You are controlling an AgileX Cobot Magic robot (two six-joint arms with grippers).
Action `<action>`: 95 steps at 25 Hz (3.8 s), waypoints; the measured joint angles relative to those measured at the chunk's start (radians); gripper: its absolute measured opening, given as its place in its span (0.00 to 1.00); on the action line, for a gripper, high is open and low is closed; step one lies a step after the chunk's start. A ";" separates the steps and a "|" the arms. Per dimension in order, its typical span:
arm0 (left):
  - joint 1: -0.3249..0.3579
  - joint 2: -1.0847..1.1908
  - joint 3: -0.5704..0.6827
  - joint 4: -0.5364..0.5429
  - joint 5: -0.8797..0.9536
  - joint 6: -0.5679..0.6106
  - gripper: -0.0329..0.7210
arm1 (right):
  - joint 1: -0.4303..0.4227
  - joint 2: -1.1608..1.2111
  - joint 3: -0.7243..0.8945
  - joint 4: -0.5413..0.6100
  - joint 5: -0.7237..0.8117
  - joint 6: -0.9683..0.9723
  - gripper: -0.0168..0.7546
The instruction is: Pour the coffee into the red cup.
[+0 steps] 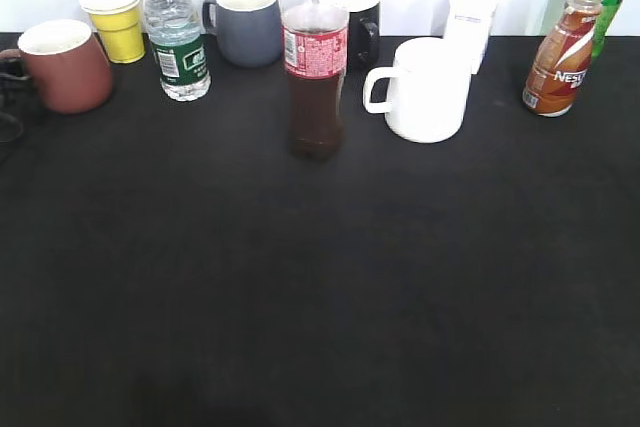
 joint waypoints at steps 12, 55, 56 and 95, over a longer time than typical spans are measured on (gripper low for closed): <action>0.004 0.050 -0.027 0.091 -0.057 -0.017 0.12 | 0.000 0.000 0.000 0.000 0.000 0.000 0.77; -0.279 -0.876 0.653 0.128 0.081 -0.011 0.11 | 0.000 0.116 -0.019 0.000 -0.304 0.000 0.77; -0.279 -0.876 0.653 0.128 0.081 -0.011 0.11 | 0.000 0.158 -0.002 0.000 -0.445 0.000 0.77; -0.393 -0.448 0.592 0.217 -0.211 0.018 0.11 | -0.002 2.242 -0.500 0.119 -2.089 -0.026 0.76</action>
